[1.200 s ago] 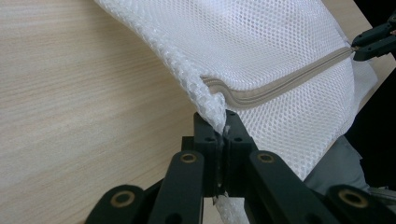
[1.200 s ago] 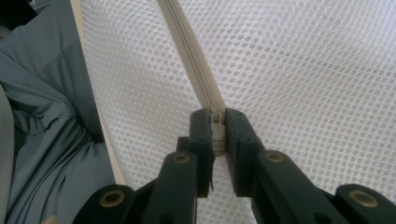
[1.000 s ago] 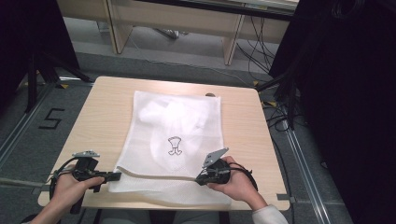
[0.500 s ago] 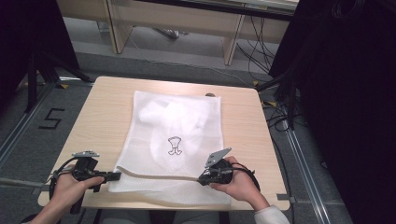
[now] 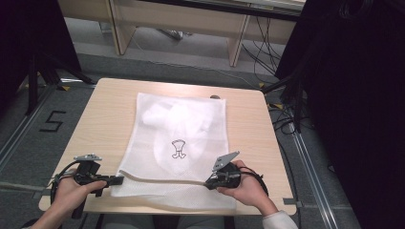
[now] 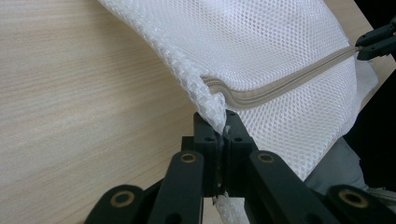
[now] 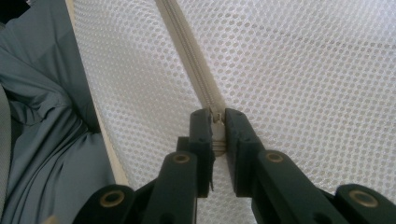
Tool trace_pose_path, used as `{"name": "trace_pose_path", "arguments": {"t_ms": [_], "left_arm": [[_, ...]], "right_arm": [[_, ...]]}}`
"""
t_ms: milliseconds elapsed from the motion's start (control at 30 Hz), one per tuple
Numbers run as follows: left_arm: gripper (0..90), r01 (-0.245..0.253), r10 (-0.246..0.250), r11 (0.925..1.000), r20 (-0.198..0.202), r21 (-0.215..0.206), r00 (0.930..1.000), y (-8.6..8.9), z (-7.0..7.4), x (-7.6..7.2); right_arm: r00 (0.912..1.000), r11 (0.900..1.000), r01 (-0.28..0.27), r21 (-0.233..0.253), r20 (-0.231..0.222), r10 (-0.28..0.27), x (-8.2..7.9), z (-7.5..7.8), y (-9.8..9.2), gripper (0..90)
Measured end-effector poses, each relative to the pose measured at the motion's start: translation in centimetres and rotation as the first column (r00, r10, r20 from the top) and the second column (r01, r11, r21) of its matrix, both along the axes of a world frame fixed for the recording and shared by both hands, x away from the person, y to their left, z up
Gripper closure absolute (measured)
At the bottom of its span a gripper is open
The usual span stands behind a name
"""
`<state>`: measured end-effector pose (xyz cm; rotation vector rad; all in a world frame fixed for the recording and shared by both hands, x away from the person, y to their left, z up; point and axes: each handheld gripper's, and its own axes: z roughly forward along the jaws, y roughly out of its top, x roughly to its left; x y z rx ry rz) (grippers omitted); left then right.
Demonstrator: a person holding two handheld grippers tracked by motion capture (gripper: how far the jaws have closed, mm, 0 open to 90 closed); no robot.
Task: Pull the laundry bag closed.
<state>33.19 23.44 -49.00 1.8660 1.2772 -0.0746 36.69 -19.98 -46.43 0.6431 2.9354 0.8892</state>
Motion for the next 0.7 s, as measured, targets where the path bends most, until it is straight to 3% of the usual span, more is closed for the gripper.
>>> {"name": "trace_pose_path", "arguments": {"t_ms": [700], "left_arm": [[86.0,0.011,-0.011,0.9999,-0.007,-0.003,0.9999,0.16,0.11,0.06]], "right_arm": [[0.9999,1.000,0.014,0.006,-0.007,-0.014,-0.04,0.02,-0.65,82.8]]}}
